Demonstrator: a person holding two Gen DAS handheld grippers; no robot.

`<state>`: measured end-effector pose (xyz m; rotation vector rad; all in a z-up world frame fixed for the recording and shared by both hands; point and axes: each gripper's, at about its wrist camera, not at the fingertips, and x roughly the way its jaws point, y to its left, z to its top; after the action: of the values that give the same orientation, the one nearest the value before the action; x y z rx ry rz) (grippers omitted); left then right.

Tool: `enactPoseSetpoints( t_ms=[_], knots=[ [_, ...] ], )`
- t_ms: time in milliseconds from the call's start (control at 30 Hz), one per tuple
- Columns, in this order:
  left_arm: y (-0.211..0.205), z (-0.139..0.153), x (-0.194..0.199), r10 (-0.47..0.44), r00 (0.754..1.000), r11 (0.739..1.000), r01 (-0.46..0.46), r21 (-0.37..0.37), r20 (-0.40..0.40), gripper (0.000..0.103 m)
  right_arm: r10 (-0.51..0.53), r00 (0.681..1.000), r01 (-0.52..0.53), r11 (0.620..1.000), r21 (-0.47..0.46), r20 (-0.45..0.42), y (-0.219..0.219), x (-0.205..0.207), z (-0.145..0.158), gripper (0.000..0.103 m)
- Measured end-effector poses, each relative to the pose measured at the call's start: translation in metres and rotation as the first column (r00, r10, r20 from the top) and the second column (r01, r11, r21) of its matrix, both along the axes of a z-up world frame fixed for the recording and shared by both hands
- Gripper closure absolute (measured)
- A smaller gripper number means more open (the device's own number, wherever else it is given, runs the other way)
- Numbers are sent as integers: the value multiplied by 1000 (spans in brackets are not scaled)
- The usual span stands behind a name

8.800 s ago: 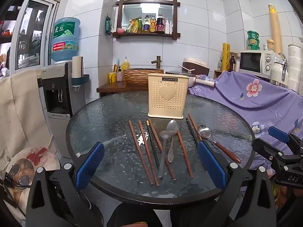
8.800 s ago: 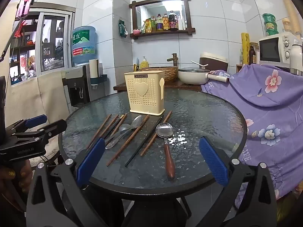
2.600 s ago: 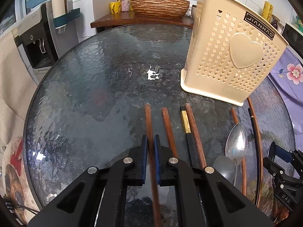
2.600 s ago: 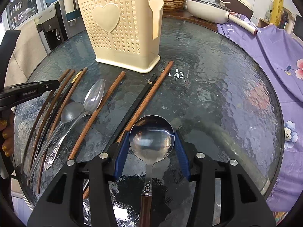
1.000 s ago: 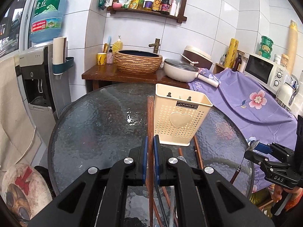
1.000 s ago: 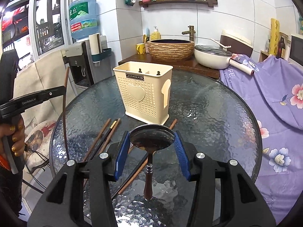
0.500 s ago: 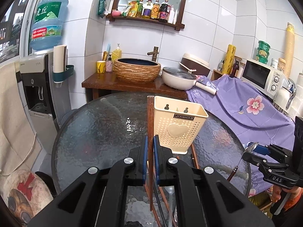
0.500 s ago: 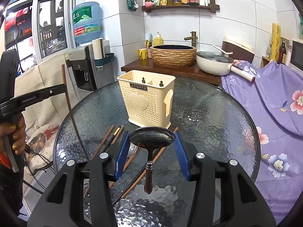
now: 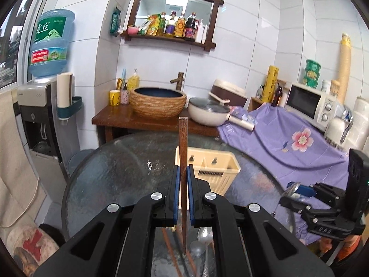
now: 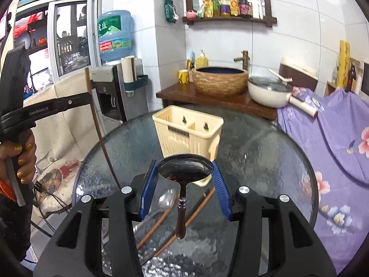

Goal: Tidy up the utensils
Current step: 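Lift the spoon with the right tool while the left tool lifts the chopstick toward the holder, then lower the spoon into the beige holder and open the right tool while the left drops the chopstick in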

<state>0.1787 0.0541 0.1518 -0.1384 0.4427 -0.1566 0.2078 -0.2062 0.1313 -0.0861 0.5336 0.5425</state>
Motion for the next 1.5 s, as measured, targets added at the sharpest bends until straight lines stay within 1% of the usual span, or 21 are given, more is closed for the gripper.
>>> enactPoseSetpoints(
  t_ms=[67, 133, 200, 333, 433, 533, 633, 667, 867, 967, 1133, 1300, 1500],
  knots=[
    [-2, 13, 6, -3, 1000, 1000, 3, 0, 19, 97, 11, 1000, -11, 1000, 4, 17, 5, 6, 11, 55],
    [-5, 32, 16, 0, 999, 1000, -1, 1, 45, 97, 16, 999, -17, 1000, 18, 37, 10, 16, 27, 55],
    [-6, 49, 24, -3, 998, 1000, 4, -14, 64, 97, 20, 998, -22, 999, 37, 61, 17, 29, 46, 55],
    [-12, 83, 47, 16, 994, 999, -12, -36, 107, 97, -9, 993, -1, 996, 84, 120, 24, 54, 82, 55],
    [-19, 98, 68, 40, 991, 998, -34, -47, 130, 97, -44, 987, 29, 995, 96, 154, 33, 74, 100, 55],
    [-26, 100, 87, 67, 988, 997, -61, -50, 140, 97, -87, 979, 72, 994, 85, 186, 42, 94, 103, 55],
    [-30, 89, 104, 94, 987, 995, -88, -47, 131, 97, -107, 977, 93, 992, 84, 185, 47, 112, 93, 55],
    [-32, 82, 111, 102, 987, 994, -98, -45, 121, 97, -111, 978, 97, 992, 81, 178, 48, 115, 88, 55],
    [-30, 38, 130, 132, 990, 991, -129, -44, 59, 97, -130, 980, 124, 991, 46, 151, 54, 131, 42, 55],
    [-30, 15, 135, 124, 992, 991, -123, -44, 18, 97, -132, 982, 131, 991, 21, 134, 56, 135, 17, 55],
    [-33, -11, 138, 111, 994, 993, -111, -25, -21, 97, -129, 986, 129, 992, 8, 106, 60, 136, -14, 55],
    [-32, -29, 141, 110, 992, 994, -111, -20, -57, 97, -124, 988, 125, 992, -1, 87, 59, 135, -32, 55],
    [-33, -41, 145, 104, 991, 994, -106, -12, -85, 97, -122, 988, 124, 992, -12, 94, 62, 134, -36, 55]
  ],
)
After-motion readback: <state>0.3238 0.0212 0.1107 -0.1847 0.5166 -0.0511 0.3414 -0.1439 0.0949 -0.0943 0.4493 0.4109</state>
